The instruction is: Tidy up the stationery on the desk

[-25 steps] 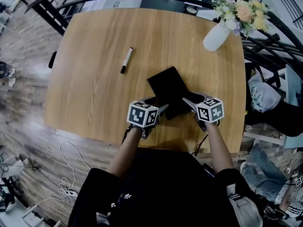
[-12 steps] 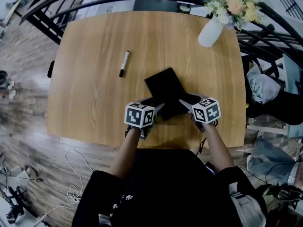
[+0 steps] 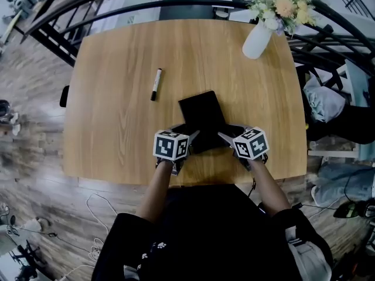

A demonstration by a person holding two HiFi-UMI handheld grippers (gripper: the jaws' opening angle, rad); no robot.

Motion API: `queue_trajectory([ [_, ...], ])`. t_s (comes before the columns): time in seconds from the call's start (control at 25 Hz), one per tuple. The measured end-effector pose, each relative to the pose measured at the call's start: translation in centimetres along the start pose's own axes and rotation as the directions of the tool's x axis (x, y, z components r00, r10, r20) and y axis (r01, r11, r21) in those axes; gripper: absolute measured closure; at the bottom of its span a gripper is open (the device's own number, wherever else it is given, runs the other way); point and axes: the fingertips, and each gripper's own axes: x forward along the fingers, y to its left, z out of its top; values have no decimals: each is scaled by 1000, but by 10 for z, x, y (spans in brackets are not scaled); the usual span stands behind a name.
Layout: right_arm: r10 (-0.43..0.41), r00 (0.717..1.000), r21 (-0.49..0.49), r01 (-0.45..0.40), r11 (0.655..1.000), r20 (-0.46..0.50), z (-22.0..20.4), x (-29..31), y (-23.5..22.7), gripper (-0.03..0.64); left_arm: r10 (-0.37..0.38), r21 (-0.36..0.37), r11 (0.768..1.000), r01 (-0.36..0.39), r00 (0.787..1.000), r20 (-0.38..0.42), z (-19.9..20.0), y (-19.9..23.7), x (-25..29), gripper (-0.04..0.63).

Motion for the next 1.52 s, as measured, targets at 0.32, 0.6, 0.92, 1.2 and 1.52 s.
queue_trajectory([
  [0.32,-2,1000,12,2,1000,-8,-9,4,25,430,5,36,999,-5,1000,-10,-5,13,-11,373],
  [0.6,-13,1000,31,13,999,1,-13,8,41,428,-2,66,998,4,1000,-25,-7,22,-17,383],
  [0.92,-31,1000,44,31,999,-1,-19,9,56,426,-8,105,994,12,999,-41,-11,25,-23,387],
  [1.2,-30,1000,48,31,998,-5,-22,10,66,425,-15,104,994,20,999,-48,-16,27,-29,387],
  [1.52,-35,999,35,35,999,-2,-24,10,67,420,-10,99,995,14,999,-46,-18,28,-30,390],
])
